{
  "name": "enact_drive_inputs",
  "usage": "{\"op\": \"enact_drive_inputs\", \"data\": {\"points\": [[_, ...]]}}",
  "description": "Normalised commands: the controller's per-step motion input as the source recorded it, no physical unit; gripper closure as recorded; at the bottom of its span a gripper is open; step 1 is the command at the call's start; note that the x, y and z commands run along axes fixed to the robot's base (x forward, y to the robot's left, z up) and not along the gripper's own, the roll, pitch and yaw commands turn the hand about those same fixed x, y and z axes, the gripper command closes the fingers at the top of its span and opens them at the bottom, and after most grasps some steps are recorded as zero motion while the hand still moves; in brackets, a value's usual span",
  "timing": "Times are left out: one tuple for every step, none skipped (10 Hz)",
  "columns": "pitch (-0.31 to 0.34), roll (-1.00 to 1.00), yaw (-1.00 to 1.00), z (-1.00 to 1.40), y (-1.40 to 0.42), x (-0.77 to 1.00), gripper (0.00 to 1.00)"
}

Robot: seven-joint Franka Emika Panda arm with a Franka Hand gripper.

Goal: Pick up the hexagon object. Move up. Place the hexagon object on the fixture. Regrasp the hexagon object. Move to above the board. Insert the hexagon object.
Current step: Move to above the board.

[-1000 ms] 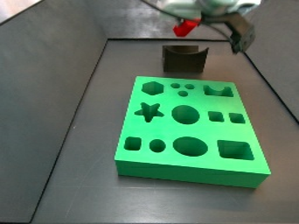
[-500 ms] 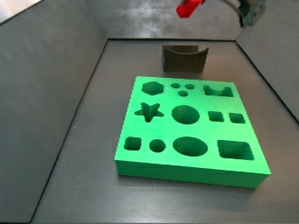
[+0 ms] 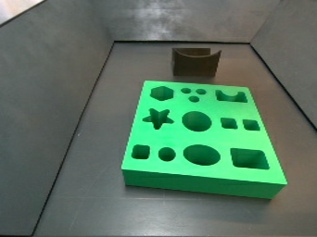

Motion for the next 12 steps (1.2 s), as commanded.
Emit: {"op": "enact_drive_inputs", "data": {"points": [[0.06, -0.08, 0.0, 1.0, 0.05, -0.06, 1.0], [0.067, -0.07, 0.01, 1.0, 0.04, -0.06, 1.0], [0.071, -0.07, 0.02, 0.99, 0.04, -0.06, 1.0], [0.072, -0.07, 0.03, 0.82, 0.02, -0.04, 1.0], [0.084, -0.08, 0.04, 0.59, 0.01, -0.02, 1.0], [0.094, -0.07, 0.04, 0.43, 0.0, 0.0, 1.0], [0.103, -0.07, 0.05, 0.26, 0.0, 0.01, 1.0], [-0.038, -1.0, -0.14, 0.0, -1.0, -0.5, 1.0], [-0.041, -1.0, -0.13, -0.01, -1.0, -0.5, 1.0], [-0.061, -1.0, -0.14, 0.01, -1.0, -0.53, 1.0], [-0.068, -1.0, -0.14, -0.01, -1.0, -0.55, 1.0], [-0.072, -1.0, -0.15, 0.0, -1.0, -0.57, 1.0]]}}
